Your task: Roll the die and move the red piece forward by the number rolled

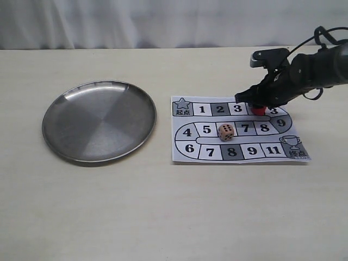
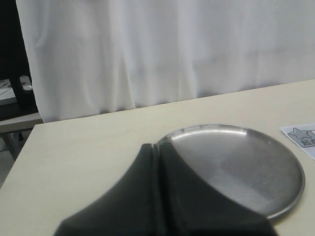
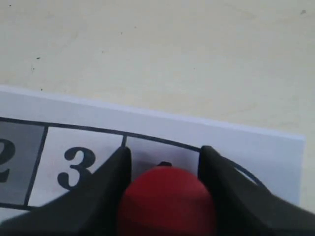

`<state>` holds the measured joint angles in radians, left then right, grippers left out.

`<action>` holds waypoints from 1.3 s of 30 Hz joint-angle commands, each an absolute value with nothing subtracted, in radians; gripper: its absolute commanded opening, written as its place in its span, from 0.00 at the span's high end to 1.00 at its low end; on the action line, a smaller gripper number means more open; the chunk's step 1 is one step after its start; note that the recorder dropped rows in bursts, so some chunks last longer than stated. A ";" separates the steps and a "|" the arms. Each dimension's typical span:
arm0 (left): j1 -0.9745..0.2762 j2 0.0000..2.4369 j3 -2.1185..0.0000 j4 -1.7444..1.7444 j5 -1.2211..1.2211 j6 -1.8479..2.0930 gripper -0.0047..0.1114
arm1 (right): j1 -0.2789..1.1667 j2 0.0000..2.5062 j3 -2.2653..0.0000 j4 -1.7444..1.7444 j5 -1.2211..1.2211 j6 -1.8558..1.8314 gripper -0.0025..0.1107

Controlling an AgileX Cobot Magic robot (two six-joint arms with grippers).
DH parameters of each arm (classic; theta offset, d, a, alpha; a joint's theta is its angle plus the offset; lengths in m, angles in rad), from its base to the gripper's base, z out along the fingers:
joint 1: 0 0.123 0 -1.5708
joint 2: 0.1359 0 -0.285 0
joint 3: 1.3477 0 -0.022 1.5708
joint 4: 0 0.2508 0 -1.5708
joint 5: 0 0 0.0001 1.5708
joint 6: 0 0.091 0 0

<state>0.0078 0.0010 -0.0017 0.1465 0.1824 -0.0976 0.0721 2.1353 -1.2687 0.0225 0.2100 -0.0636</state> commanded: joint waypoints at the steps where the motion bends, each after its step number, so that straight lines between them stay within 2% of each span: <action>1: -0.001 0.000 0.000 0.145 0.173 -0.099 0.96 | 0.073 2.137 -1.263 0.021 0.245 -0.063 0.81; 12: -0.001 0.000 0.000 0.145 0.173 -0.099 0.96 | 0.073 1.870 -1.272 0.021 0.489 -0.063 0.81; 20: -0.001 0.000 0.000 0.145 0.173 -0.099 0.96 | 0.016 1.887 -1.141 0.022 0.207 -0.057 0.81; 30: -0.001 0.000 0.000 0.145 0.173 -0.099 0.96 | -0.021 2.080 -1.139 0.042 0.026 -0.044 0.81; 39: -0.001 0.000 0.000 0.145 0.173 -0.099 0.96 | -0.021 2.137 -1.139 0.042 0.014 -0.044 0.81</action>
